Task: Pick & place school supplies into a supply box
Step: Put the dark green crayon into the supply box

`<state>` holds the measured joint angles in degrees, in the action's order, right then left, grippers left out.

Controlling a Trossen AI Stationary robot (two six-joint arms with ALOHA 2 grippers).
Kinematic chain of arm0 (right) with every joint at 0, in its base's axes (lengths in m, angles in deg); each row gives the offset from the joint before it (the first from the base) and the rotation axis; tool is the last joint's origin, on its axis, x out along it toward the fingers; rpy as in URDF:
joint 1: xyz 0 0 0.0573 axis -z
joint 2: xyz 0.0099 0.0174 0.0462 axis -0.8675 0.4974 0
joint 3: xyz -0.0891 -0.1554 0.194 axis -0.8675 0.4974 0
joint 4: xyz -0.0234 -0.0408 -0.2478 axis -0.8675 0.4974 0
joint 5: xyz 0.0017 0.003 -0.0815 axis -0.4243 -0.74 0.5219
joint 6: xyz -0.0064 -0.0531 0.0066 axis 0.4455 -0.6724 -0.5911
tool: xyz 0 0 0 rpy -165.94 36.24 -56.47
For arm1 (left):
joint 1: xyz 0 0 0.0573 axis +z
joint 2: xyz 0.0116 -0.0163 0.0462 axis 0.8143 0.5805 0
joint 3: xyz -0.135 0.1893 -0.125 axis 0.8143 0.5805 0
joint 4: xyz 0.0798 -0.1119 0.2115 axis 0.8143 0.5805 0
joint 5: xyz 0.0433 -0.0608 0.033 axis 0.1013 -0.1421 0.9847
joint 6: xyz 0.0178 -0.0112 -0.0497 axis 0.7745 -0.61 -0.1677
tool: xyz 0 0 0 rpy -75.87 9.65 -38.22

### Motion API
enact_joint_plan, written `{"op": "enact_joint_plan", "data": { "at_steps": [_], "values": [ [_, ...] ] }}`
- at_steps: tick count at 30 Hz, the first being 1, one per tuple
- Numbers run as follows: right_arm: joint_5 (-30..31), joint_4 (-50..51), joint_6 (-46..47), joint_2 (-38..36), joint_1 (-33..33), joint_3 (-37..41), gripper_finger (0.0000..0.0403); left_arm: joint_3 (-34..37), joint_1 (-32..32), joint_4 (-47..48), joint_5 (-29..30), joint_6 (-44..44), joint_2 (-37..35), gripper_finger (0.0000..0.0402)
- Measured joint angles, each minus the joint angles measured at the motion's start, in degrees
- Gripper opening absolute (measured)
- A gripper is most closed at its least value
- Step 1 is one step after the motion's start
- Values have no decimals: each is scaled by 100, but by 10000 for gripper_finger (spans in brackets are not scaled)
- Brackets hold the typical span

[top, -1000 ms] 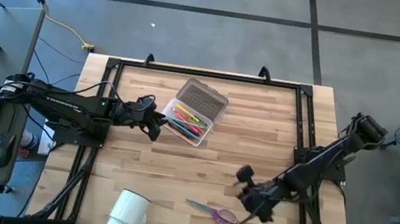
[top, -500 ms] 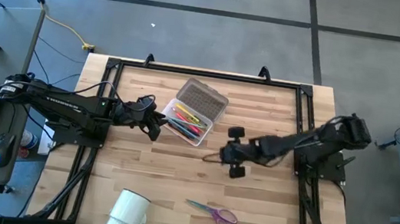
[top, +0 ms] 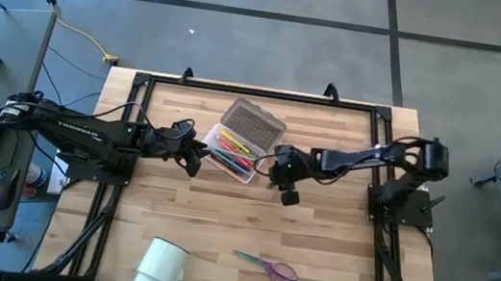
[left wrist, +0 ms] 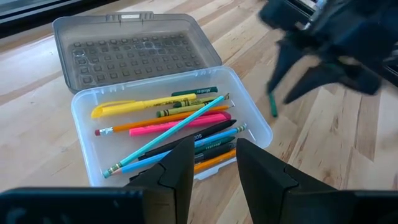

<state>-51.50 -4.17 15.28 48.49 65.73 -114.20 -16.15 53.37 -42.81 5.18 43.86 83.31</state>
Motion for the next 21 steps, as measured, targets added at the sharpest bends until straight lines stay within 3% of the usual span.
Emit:
{"op": "enact_joint_plan", "data": {
  "at_steps": [8,13,18,21],
  "values": [
    [-591,-1064,-45,221,479,645,129,0,2,-3,0,0,0,156],
    [-704,-2441,-432,406,805,1327,129,0,2,-2,0,0,2,156],
    [-1451,-3184,314,762,1147,1566,129,0,2,-6,0,0,2,156],
    [-1369,-3271,469,771,1128,1624,129,0,1,-3,2,0,2,156]
  ]
}}
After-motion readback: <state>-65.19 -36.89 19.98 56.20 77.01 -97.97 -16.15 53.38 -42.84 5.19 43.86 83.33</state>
